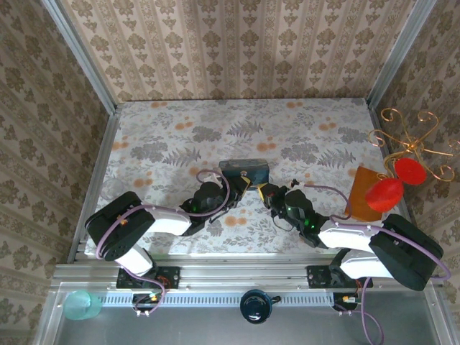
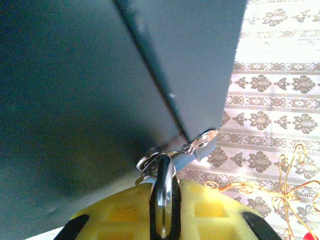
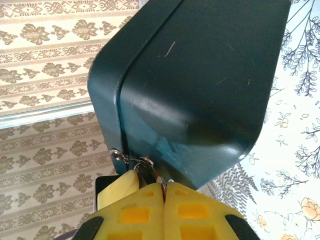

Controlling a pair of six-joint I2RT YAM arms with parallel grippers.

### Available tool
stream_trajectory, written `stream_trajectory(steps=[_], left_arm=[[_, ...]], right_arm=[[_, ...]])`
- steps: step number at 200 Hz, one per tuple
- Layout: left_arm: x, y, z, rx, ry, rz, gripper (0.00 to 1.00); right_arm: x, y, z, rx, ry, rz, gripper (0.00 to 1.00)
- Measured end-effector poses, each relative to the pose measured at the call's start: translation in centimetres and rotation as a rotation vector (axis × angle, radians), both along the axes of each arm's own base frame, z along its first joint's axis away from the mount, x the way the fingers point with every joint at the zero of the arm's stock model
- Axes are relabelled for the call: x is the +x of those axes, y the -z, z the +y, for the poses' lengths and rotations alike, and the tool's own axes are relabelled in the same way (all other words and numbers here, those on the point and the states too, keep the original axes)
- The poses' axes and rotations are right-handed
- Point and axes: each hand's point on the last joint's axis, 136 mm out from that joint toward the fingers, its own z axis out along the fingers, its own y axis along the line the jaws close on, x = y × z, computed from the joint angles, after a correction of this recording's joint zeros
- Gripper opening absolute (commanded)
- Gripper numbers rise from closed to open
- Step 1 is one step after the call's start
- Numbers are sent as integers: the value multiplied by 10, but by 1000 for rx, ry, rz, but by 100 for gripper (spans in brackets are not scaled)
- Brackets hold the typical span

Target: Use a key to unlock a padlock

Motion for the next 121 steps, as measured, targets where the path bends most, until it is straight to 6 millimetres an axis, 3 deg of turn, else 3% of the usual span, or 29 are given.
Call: stream_trajectory(steps=[121], left_arm=[[3, 0, 1, 14, -15, -16, 0]], right_arm=[[1, -1, 4, -10, -2, 21, 0]])
